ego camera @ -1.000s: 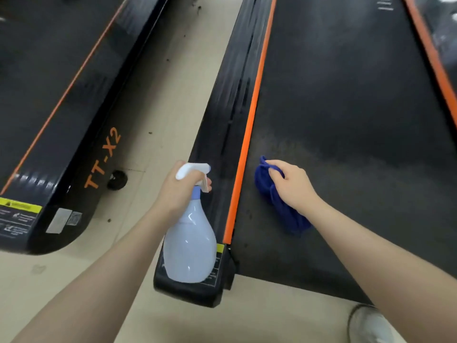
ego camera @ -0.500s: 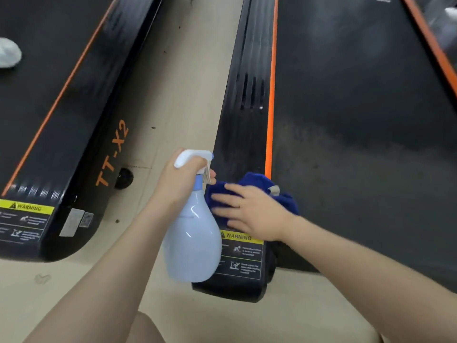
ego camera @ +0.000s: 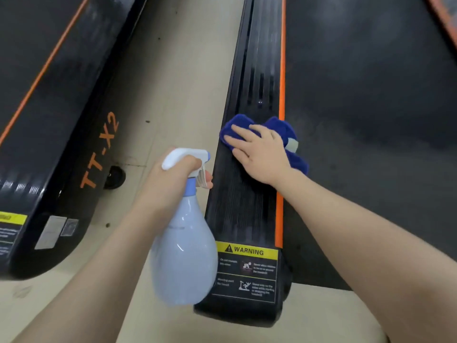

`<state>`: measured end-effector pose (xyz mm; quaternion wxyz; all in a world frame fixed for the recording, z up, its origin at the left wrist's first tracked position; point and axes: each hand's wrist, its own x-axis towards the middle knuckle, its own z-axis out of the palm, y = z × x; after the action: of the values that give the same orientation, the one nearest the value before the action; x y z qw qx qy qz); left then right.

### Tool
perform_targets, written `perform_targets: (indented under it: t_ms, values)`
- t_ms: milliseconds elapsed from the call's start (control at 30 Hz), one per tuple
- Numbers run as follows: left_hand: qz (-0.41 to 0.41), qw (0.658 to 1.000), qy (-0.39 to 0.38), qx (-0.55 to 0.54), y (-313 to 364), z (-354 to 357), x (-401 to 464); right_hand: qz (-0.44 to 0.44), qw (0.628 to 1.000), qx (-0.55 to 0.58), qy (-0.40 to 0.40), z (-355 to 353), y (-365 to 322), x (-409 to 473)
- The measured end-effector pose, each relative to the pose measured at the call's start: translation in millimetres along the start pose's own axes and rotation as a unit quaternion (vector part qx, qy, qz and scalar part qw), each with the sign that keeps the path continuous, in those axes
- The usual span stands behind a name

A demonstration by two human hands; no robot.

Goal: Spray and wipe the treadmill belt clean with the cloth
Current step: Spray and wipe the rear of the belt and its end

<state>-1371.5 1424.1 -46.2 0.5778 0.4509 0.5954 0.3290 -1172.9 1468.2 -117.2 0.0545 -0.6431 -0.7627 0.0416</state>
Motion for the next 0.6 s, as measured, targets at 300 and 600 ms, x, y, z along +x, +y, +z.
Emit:
perform_targets:
  t_ms: [300,600]
  values:
    - [-0.015,0.999,-0.040,-0.001,11.5,13.8,-22.1,-0.166,0.962,0.122,-0.177,-30.4,-45.4,-150.9]
    - [0.035,0.994,-0.096,0.029,35.1,125.0,-31.8,0.231,0.956,0.176,0.034,-94.0,90.0,-187.7]
